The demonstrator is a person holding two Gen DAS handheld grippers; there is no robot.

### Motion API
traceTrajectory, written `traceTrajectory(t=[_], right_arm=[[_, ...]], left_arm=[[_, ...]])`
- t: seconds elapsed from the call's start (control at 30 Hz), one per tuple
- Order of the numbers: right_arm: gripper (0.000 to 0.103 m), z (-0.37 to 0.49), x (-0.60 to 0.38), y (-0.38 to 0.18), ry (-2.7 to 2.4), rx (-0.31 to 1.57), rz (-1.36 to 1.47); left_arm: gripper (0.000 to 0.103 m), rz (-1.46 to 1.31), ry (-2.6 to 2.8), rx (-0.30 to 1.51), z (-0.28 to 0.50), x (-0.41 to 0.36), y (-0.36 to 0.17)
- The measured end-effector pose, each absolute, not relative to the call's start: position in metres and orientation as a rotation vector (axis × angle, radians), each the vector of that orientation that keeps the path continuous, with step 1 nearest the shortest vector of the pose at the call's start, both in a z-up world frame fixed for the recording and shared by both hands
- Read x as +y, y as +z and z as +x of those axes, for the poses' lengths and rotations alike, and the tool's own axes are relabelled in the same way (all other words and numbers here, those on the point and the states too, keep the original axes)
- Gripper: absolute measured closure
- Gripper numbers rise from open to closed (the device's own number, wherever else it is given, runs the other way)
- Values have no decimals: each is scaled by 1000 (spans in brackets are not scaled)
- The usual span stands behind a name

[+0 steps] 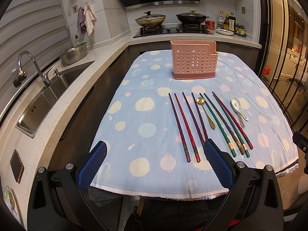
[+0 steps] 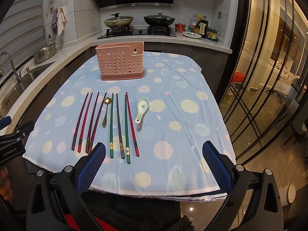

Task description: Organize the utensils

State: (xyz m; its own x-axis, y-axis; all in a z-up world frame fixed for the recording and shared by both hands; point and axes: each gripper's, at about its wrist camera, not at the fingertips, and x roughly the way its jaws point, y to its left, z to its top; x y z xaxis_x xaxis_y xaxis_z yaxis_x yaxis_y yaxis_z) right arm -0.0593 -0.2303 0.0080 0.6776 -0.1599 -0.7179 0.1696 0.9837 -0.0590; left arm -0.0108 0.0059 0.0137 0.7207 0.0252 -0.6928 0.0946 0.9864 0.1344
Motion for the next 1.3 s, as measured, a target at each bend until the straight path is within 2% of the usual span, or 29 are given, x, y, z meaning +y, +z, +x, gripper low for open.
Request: traceTrajectory(t=[1.3], right_arm=[[7, -59, -230, 9, -185, 807, 13]], left_arm=[[7, 166, -32, 771, -9, 9, 14]])
